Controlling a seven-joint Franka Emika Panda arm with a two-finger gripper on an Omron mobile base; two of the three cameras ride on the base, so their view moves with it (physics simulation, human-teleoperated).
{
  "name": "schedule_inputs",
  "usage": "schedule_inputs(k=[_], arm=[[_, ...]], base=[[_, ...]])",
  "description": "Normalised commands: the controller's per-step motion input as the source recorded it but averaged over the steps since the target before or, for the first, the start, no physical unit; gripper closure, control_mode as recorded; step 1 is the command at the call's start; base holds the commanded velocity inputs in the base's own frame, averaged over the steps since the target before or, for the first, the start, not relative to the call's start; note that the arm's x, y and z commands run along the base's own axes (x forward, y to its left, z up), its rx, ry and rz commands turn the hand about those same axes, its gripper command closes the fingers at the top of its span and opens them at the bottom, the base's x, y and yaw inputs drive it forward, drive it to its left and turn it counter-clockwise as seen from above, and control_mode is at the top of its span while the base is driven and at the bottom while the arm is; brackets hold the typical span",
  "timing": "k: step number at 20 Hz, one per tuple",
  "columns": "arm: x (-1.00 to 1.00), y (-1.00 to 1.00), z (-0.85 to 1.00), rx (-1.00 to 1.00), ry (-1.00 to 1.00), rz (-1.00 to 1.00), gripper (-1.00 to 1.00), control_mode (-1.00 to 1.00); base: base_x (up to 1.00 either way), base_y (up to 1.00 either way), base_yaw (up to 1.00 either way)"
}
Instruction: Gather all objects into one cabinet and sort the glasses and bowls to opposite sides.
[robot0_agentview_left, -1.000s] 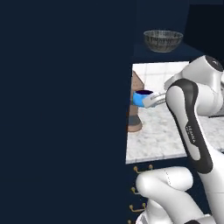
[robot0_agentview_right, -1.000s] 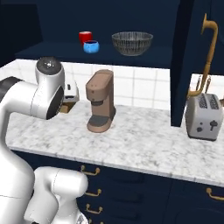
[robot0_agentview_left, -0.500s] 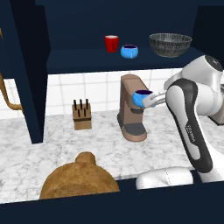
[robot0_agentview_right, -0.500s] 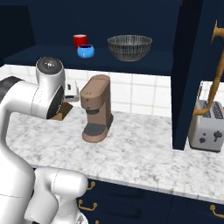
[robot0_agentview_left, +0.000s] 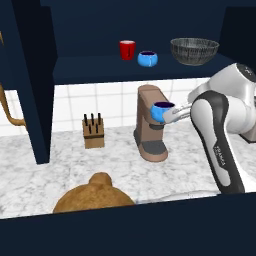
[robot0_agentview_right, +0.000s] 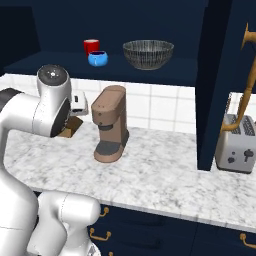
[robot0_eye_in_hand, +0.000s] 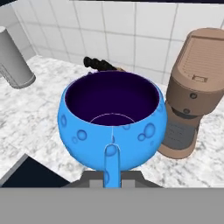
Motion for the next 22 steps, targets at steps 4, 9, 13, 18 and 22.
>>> schedule_inputs(k=[4, 9, 13, 18, 22], arm=[[-0.15, 0.39, 0.7, 0.0, -0.21, 0.11, 1.0, -1.0], [0.33, 0.57, 0.8, 0.01, -0.2, 0.03, 1.0, -1.0], [0.83, 0.77, 0.59, 0.03, -0.09, 0.0, 1.0, -1.0], [0.96, 0.53, 0.24, 0.06, -0.02, 0.0, 1.0, -1.0], [0.98, 0.33, 0.0, 0.01, 0.0, -0.02, 1.0, -1.0]], base=[[0.0, 0.0, 0.0], [0.0, 0.0, 0.0], [0.0, 0.0, 0.0], [0.0, 0.0, 0.0], [0.0, 0.0, 0.0]])
